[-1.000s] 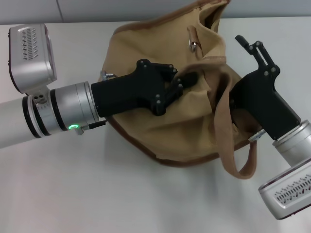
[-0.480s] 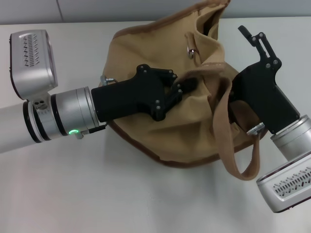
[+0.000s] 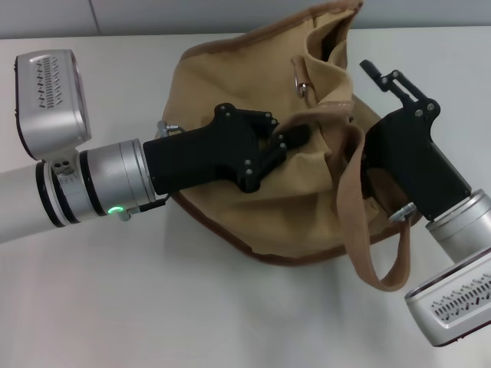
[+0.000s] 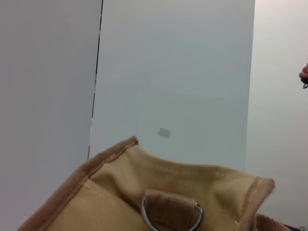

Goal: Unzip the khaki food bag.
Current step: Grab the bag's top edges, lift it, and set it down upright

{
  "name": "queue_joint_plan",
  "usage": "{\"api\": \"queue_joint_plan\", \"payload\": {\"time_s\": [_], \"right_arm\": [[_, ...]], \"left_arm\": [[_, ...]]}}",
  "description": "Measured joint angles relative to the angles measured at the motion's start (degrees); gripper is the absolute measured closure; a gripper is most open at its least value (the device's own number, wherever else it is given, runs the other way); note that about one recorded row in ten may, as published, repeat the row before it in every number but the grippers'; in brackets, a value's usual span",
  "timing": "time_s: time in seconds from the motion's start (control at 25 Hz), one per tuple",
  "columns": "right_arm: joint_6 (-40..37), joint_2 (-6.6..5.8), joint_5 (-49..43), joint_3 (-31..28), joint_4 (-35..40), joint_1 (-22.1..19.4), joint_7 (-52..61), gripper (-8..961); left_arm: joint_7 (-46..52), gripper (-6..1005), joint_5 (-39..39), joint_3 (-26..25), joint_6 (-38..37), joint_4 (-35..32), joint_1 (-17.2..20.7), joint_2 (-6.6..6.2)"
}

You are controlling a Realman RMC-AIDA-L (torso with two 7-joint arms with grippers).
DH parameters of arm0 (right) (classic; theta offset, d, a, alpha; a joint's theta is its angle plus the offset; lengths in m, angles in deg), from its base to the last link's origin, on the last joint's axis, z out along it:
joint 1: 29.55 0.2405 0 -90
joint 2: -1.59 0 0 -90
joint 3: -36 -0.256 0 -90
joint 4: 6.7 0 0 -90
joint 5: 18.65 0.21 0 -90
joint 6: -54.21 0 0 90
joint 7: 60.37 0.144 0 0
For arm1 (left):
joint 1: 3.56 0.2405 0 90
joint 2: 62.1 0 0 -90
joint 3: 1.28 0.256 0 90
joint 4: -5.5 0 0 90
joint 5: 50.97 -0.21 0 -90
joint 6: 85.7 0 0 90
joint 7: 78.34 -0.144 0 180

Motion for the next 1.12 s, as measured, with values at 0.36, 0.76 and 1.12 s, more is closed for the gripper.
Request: {"api": "queue_joint_plan", "payload": {"time_s": [0.36,0.76,1.12], "right_arm": [[0.43,0.00,-1.59,0.08,0.27,0.01,-0.10,539],[0.49,0.00,-1.36,-0.23,0.58,-0.35,0.00,948],[-0.28,0.00,-1.35,-1.86,0.89,-1.44,1.25,949]], "left_arm": [[-0.04,936,-0.03,-0.05,-0.16,0.00,-0.08,0.00],[-0.12,935,1.47,-0.48,-0.27,-0.01,0.35,0.00],[-0.23,934,5.35,-0.53,-1.91,-0.53,2.24,0.00]]}}
